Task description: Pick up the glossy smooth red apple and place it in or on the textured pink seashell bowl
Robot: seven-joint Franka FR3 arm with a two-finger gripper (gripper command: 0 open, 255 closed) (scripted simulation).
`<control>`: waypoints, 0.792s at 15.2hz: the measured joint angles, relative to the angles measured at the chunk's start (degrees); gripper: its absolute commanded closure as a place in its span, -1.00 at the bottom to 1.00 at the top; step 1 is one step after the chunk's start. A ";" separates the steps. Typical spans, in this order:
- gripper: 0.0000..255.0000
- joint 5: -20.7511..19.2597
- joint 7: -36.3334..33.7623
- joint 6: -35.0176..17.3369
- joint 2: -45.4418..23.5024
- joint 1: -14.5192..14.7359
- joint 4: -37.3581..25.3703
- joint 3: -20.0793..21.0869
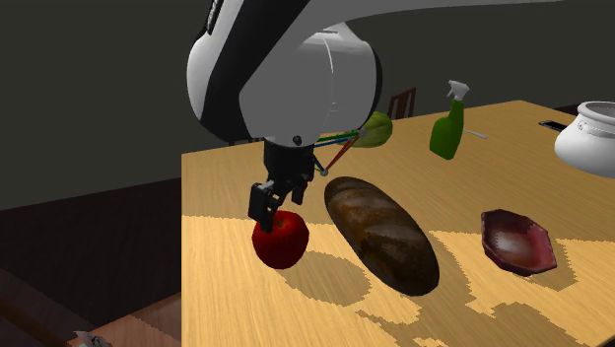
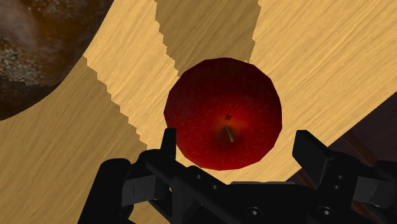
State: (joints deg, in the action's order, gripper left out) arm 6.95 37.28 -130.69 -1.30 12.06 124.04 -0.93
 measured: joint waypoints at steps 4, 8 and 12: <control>1.00 0.01 0.01 -0.05 -0.06 0.00 -0.02 0.00; 1.00 0.01 0.01 -0.05 -0.06 0.00 -0.02 0.00; 1.00 0.00 0.01 -0.06 -0.06 -0.01 -0.03 -0.01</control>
State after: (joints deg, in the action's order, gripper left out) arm 6.95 37.30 -130.74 -1.35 12.05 124.00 -0.94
